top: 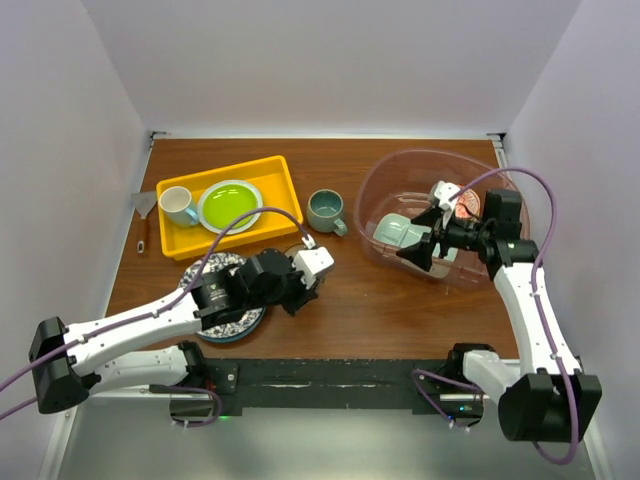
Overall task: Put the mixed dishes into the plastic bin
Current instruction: Pick up the bowl from the center of the board.
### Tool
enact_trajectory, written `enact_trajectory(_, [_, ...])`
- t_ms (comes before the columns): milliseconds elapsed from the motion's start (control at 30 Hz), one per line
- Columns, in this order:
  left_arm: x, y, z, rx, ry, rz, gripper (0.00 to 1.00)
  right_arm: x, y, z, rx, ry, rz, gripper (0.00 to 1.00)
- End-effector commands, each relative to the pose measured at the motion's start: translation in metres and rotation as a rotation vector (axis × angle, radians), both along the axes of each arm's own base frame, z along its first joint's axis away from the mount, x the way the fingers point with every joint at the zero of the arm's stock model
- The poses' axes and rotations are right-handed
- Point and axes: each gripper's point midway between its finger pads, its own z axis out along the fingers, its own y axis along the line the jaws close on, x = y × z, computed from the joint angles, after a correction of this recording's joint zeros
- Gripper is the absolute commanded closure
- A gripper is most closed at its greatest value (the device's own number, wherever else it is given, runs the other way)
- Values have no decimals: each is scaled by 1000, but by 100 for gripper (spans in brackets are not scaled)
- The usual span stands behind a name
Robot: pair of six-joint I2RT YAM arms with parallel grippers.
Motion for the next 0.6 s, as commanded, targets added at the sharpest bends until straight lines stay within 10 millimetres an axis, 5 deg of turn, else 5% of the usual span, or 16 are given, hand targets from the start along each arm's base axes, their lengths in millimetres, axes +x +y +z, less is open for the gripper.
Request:
enact_trajectory(0, [-2, -45, 57, -237, -179, -171, 100, -6, 14, 28, 35, 37, 101, 2])
enact_trajectory(133, [-14, -63, 57, -268, -261, -307, 100, -17, 37, 22, -83, 181, 161, 3])
enact_trajectory(567, [-6, -86, 45, -89, -419, -358, 100, -2, 93, 14, -381, 313, 56, 3])
